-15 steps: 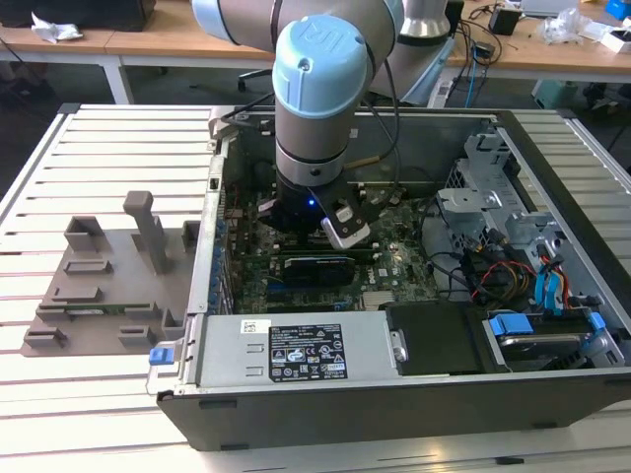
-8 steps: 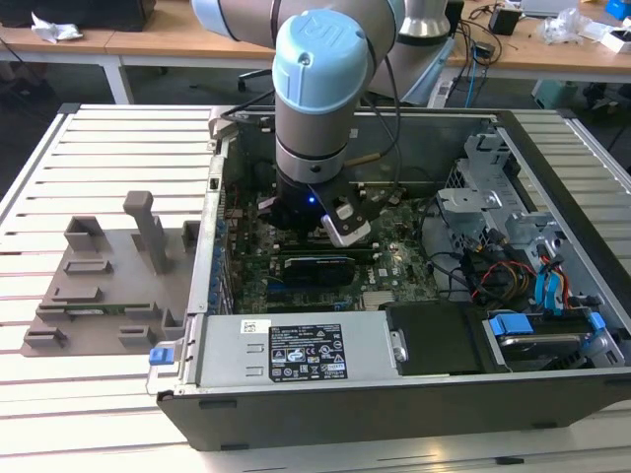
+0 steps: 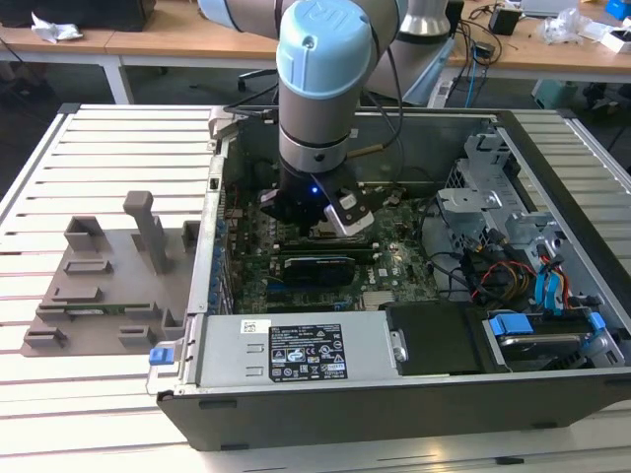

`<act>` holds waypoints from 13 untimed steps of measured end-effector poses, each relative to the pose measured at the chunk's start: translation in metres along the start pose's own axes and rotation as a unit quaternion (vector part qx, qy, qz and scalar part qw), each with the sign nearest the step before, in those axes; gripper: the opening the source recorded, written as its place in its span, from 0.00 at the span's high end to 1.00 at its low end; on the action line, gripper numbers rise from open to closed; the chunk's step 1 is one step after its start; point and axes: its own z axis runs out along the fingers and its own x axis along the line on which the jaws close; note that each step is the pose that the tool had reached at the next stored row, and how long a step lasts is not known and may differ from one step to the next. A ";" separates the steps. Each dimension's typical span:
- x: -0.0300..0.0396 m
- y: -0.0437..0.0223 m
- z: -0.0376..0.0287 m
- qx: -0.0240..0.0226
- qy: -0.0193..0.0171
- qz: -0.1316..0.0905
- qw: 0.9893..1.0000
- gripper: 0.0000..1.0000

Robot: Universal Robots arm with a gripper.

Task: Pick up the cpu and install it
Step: 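Install the second cpu locking lever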

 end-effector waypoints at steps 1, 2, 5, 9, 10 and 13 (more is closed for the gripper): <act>-0.0019 0.0037 0.0006 0.008 0.001 0.000 1.000 0.89; -0.0035 0.0064 0.0011 0.015 0.001 0.000 1.000 0.89; -0.0082 0.0133 0.0023 0.029 0.002 0.000 1.000 0.89; -0.0186 0.0240 0.0042 0.048 0.004 0.000 0.999 0.89; -0.0214 0.0263 0.0045 0.052 0.005 0.001 0.999 0.89; -0.0328 0.0350 0.0061 0.064 0.007 0.001 0.998 0.89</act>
